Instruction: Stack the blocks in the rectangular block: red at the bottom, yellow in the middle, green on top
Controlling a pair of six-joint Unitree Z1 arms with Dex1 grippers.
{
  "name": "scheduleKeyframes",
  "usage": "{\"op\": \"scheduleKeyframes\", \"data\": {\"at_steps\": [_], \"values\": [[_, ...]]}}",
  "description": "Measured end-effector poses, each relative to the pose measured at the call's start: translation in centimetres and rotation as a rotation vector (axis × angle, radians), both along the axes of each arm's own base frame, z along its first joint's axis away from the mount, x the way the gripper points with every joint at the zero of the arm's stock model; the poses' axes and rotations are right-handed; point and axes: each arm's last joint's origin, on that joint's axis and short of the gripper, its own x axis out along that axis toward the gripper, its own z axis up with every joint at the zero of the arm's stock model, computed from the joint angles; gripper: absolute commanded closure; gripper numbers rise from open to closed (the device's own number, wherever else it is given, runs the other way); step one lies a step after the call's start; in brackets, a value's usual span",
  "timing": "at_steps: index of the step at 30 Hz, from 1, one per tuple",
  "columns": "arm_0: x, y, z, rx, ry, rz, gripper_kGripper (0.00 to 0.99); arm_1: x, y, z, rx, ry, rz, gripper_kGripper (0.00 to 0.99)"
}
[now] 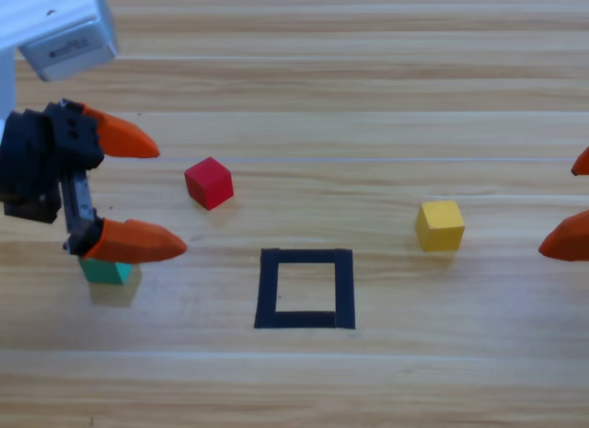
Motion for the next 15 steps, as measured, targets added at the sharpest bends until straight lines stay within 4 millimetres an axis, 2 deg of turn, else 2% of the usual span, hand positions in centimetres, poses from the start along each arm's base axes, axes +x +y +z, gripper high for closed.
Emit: {"op": "scheduleKeyframes", "data": {"at_steps": [10, 15], "values": [[0.0, 0.0, 0.0, 0.001, 0.001, 0.000, 0.000, 0.0, 0.0, 0.0, -0.001, 0.006, -0.019, 0.000], [0.0, 0.0, 0.0, 0.003, -0.001, -0.002, 0.000, 1.1, -0.2, -0.3, -0.047, -0.005, -0.273, 0.005]]}}
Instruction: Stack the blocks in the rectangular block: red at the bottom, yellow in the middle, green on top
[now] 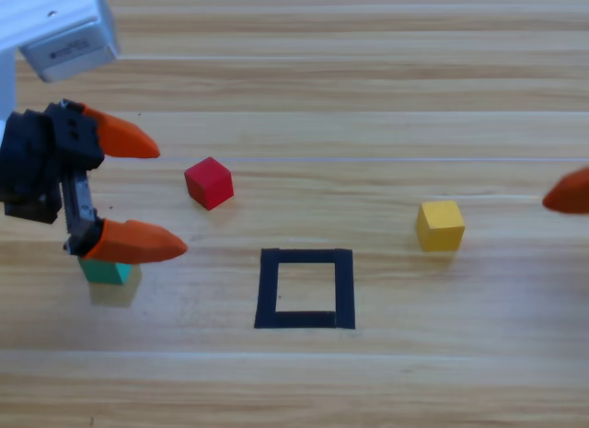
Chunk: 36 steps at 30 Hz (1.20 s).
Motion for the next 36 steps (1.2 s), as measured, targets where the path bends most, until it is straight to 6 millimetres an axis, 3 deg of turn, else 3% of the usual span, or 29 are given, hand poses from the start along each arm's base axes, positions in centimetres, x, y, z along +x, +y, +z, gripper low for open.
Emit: {"op": "scheduleKeyframes", "data": {"at_steps": [6, 8, 12, 18, 26, 31, 36], "values": [[0.3, -0.1, -0.3, 0.010, 0.013, 0.039, 0.000, 3.0, 2.1, -2.2, -0.033, 0.075, -0.211, 0.005], [0.8, -0.1, -0.3, 0.006, 0.042, 0.149, 0.000, 3.9, 2.6, -3.4, -0.052, 0.110, -0.319, 0.004], [2.4, -0.3, 0.1, -0.068, 0.129, 0.480, 0.000, 5.6, 3.8, -5.0, -0.133, 0.095, -0.360, 0.000], [2.8, 0.2, 0.4, -0.192, 0.217, 0.799, 0.000, 7.7, 5.7, -5.4, -0.113, 0.145, -0.474, 0.000], [3.1, 0.3, 1.1, -0.301, 0.297, 0.994, 0.014, 10.9, 8.7, -7.9, -0.136, 0.224, -0.505, 0.022], [5.4, -1.4, 1.8, -0.343, 0.352, 1.109, 0.016, 12.1, 10.0, -9.9, -0.154, 0.268, -0.520, 0.040], [9.7, -4.6, 1.1, -0.244, 0.454, 1.273, 0.017, 13.1, 10.9, -10.6, -0.156, 0.273, -0.520, 0.070]]}}
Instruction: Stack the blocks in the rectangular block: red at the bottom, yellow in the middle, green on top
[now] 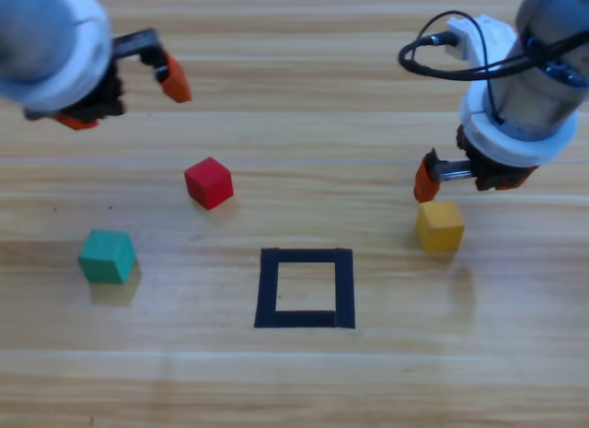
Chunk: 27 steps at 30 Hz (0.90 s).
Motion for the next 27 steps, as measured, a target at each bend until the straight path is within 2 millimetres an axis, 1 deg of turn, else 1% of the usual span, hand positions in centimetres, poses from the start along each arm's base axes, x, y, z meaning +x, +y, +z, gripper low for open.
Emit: {"op": "scheduleKeyframes", "data": {"at_steps": [2, 7, 9, 11, 12, 16, 17, 18, 19, 20, 21, 24, 25, 27], "values": [[2.1, -1.6, -0.4, 0.011, 0.054, 0.048, 0.019, 0.4, 0.4, -0.8, -0.010, 0.013, 0.000, 0.071], [5.8, -4.6, -1.7, 0.041, 0.164, 0.145, 0.017, 1.1, 1.1, -2.2, -0.022, 0.031, 0.002, 0.108], [7.2, -5.6, -2.2, 0.045, 0.192, 0.182, 0.017, 1.3, 1.3, -2.7, -0.027, 0.041, 0.002, 0.142], [8.1, -6.4, -3.1, 0.053, 0.216, 0.208, 0.017, 1.6, 1.5, -3.5, -0.036, 0.052, 0.002, 0.156], [8.5, -6.7, -3.9, 0.052, 0.230, 0.231, 0.017, 1.7, 1.6, -3.9, -0.040, 0.061, 0.003, 0.179], [9.4, -7.4, -6.3, 0.047, 0.293, 0.265, 0.017, 2.0, 2.0, -4.7, -0.035, 0.082, 0.007, 0.183], [9.7, -7.5, -6.8, 0.040, 0.307, 0.271, 0.017, 2.0, 2.1, -4.9, -0.034, 0.087, 0.008, 0.238], [9.9, -7.5, -7.1, 0.037, 0.316, 0.278, 0.017, 2.1, 2.1, -5.0, -0.034, 0.089, 0.009, 0.349], [10.2, -7.5, -7.5, 0.028, 0.329, 0.293, 0.017, 2.1, 2.1, -4.9, -0.033, 0.088, 0.009, 0.525], [10.5, -7.4, -7.7, 0.019, 0.337, 0.309, 0.017, 2.1, 2.1, -4.9, -0.033, 0.087, 0.009, 0.751], [10.9, -7.3, -8.0, 0.008, 0.345, 0.329, 0.017, 2.2, 2.2, -4.9, -0.029, 0.088, 0.010, 0.834], [11.9, -6.7, -9.0, -0.006, 0.374, 0.371, 0.017, 2.3, 2.4, -5.2, -0.020, 0.101, 0.013, 0.844], [12.2, -6.5, -9.4, -0.007, 0.385, 0.390, 0.017, 2.3, 2.5, -5.4, -0.023, 0.105, 0.013, 0.910], [12.8, -6.2, -10.1, -0.002, 0.410, 0.413, 0.017, 2.3, 2.5, -5.5, -0.023, 0.105, 0.013, 0.923]]}}
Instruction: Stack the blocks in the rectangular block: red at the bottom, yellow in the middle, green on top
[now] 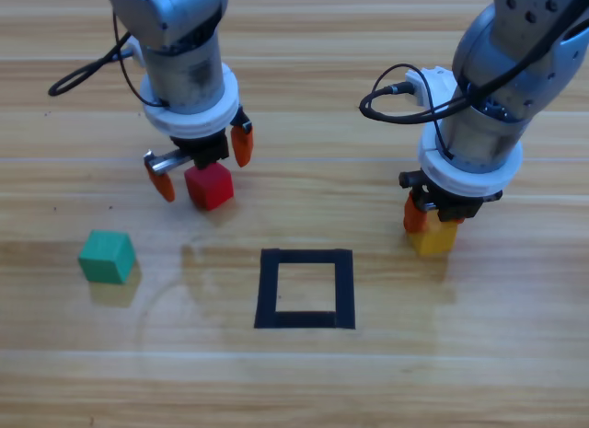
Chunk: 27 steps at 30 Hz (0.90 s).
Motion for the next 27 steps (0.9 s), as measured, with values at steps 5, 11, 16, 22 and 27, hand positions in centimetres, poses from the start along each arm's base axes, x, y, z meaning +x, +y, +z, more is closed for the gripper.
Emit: {"op": "scheduleKeyframes", "data": {"at_steps": [5, 11, 16, 22, 27], "values": [[1.8, 0.2, -1.8, -0.001, 0.024, 0.030, 0.017, -0.3, -0.2, 0.0, -0.004, 0.004, 0.000, 0.953], [2.7, 0.0, -3.4, 0.004, 0.045, 0.037, 0.019, -2.5, -2.4, 0.9, -0.037, 0.027, -0.007, 0.949], [3.6, -0.3, -3.3, -0.014, 0.031, 0.037, 0.148, -4.1, -3.8, 4.4, -0.030, 0.010, -0.009, 0.946], [4.1, 0.5, -3.2, -0.004, 0.045, -0.013, 0.505, -5.5, -5.0, 7.6, 0.005, -0.030, -0.007, 0.918], [4.4, 0.9, -3.5, 0.009, 0.060, -0.049, 0.840, -5.9, -5.0, 7.3, -0.004, -0.020, -0.001, 0.886]]}}
